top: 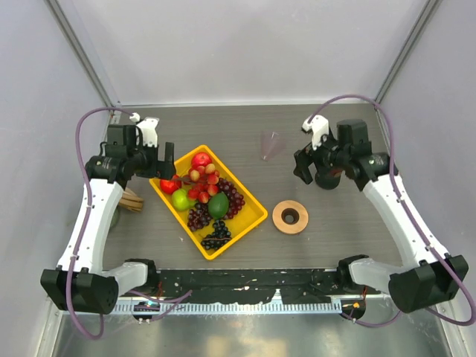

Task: Place the coffee filter in the dripper

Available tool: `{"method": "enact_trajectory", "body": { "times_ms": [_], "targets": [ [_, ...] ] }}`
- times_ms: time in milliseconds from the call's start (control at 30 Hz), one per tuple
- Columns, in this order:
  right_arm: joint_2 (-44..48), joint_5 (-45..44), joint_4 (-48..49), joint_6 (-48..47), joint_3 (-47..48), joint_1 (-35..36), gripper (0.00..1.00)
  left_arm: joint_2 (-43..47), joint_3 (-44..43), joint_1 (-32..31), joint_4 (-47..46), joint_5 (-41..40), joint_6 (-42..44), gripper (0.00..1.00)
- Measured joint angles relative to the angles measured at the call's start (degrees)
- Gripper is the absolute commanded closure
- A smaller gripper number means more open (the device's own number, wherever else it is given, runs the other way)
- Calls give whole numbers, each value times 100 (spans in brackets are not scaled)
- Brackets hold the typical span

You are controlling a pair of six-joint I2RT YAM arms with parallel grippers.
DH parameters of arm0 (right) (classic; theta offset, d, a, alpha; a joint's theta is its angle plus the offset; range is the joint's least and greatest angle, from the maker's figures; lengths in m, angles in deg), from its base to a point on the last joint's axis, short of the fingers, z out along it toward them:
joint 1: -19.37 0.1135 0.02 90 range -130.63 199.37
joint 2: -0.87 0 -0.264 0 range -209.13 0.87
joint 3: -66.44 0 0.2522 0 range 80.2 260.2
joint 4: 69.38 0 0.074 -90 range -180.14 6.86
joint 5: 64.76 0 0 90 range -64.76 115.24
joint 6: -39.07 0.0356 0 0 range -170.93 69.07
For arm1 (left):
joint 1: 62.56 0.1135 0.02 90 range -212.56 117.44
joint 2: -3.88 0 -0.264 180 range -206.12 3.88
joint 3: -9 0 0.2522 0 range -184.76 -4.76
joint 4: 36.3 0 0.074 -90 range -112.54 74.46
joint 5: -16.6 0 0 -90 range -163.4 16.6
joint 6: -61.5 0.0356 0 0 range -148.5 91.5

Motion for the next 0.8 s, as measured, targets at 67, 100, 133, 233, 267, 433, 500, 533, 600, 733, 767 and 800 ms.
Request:
{"method": "enact_trajectory", "body": {
  "times_ms": [67, 100, 133, 233, 267, 433, 500, 533, 600, 733, 767, 800],
  "targets": [
    [-243, 326, -424, -227, 505, -317, 5, 0, -76, -52, 2, 11, 98, 1],
    [-435, 507, -662, -415, 870, -520, 4, -7, -111, -72, 2, 28, 140, 1],
    [-654, 678, -914, -627, 1261, -756, 4, -11, -138, -81, 0, 52, 181, 1],
    [-1222, 1099, -1644, -1429, 2315, -1408, 4, -52, -256, -96, 4, 177, 297, 1],
    [-1397, 1193, -1939, -1770, 2636, -1661, 5, -79, -304, -103, 9, 238, 348, 1],
    [-1950, 1261, -3128, -3683, 3501, -2688, 5, -212, -459, -111, 2, 459, 422, 1],
    [-2135, 1196, -3373, -4341, 3598, -2964, 3, -258, -481, -111, 2, 533, 424, 1],
    [-2253, 1132, -3482, -4708, 3630, -3082, 3, -278, -483, -114, 0, 570, 426, 1],
    [-2498, 988, -3606, -5423, 3628, -3254, 3, -313, -483, -116, 4, 623, 431, 1],
    [-2765, 713, -3689, -6662, 3233, -3390, 3, -321, -483, -116, 2, 741, 444, 1],
    [-2811, 662, -3740, -6937, 3112, -3394, 3, -321, -485, -116, 2, 765, 448, 1],
    [-2863, 629, -3801, -7200, 3027, -3394, 3, -321, -485, -116, 4, 780, 459, 1]
  ]
}}
